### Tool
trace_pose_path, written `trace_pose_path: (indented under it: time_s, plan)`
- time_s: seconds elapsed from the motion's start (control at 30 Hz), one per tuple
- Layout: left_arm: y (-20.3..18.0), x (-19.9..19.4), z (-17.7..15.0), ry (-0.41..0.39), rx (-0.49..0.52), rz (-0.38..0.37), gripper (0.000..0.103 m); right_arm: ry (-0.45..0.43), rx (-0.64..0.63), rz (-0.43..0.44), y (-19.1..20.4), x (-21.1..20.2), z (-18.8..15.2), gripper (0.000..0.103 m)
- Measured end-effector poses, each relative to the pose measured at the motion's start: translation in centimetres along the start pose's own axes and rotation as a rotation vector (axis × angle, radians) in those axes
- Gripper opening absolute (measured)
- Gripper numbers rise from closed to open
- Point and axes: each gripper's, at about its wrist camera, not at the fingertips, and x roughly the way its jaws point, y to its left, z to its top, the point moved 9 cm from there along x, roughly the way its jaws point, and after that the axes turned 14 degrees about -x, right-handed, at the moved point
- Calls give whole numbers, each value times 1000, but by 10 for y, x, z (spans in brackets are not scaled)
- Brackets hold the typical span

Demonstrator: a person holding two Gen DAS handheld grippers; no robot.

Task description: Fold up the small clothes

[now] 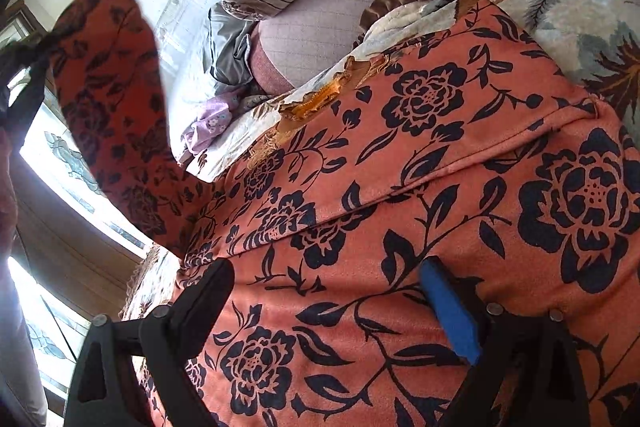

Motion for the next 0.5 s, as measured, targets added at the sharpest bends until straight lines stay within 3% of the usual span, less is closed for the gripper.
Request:
trace_pose_path:
  time_s: [0.03, 0.1, 0.17, 0.2, 0.3, 0.37, 0.5]
  plan:
    - [-5, 22, -19, 62, -2, 10, 5, -3, 3, 4, 0, -1, 0, 95]
    - [-6, 61, -58, 204, 9, 38, 15, -6, 8, 9, 0, -1, 1, 95]
    - [6, 81, -92, 328, -14, 69, 34, -9, 11, 12, 0, -2, 1, 95]
    - [17, 82, -99, 345, -32, 94, 37, -9, 13, 14, 0, -2, 1, 95]
    - [62, 63, -92, 274, -54, 188, 47, -11, 17, 18, -1, -4, 2, 95]
    - [95, 35, -80, 204, -74, 221, 59, -9, 21, 19, 0, -4, 2, 95]
    - [177, -24, -74, 81, -97, 339, 65, -22, 128, 56, -2, -20, 6, 95]
